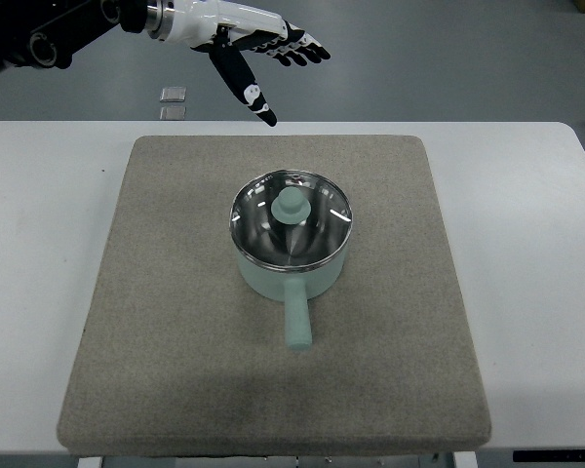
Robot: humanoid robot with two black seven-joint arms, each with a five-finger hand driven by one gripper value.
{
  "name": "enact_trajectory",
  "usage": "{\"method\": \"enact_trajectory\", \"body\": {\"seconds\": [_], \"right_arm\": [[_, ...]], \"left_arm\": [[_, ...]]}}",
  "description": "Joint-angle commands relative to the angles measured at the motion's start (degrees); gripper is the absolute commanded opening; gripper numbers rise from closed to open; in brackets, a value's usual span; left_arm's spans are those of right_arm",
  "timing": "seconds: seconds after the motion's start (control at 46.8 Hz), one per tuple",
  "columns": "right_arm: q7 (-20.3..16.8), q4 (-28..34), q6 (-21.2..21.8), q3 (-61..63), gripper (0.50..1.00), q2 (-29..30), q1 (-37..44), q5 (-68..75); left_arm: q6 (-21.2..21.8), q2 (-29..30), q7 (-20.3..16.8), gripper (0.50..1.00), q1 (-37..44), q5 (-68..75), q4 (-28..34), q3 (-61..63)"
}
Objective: Place lid left of pot with left hand
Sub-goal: 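Swing the left hand over the pot toward the lid knob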
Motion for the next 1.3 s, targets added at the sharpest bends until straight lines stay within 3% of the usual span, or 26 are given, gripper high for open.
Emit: {"method": "enact_trajectory", "body": {"seconds": [0.0,0.214,0.363,0.534,0.875,1.089,1.281], "right_arm": [[0.00,0.00,0.00,0.00,0.924,0.00,0.02,0.00],[0.00,0.00,0.00,0.00,0.924,0.00,0.02,0.00],[0.00,0.00,0.00,0.00,0.924,0.00,0.02,0.00],[0.00,0.00,0.00,0.00,0.924,0.00,0.02,0.00],[0.00,0.00,0.00,0.00,0.924,0.00,0.02,0.00],[0.00,0.00,0.00,0.00,0.924,0.00,0.02,0.00],[0.00,0.00,0.00,0.00,0.924,0.00,0.02,0.00]], "left_arm": [[0.00,-0.15,-0.93,0.994,-0.03,0.58,-0.13,0.14],[0.00,-3.05,-1.81,0.994,0.06,4.88,-0.66,0.14],[0.20,-3.31,-4.71,0.994,-0.38,11.11,-4.87,0.23],[1.95,-3.40,-4.73,0.992,-1.61,23.25,-7.95,-0.13],[2.75,-3.75,-4.73,0.992,-6.80,28.87,-9.89,-0.04],[8.99,-3.66,-4.73,0.992,-7.06,36.53,-15.25,-0.12],[8.99,-3.57,-4.73,0.992,-8.03,36.53,-18.06,-0.12]]}}
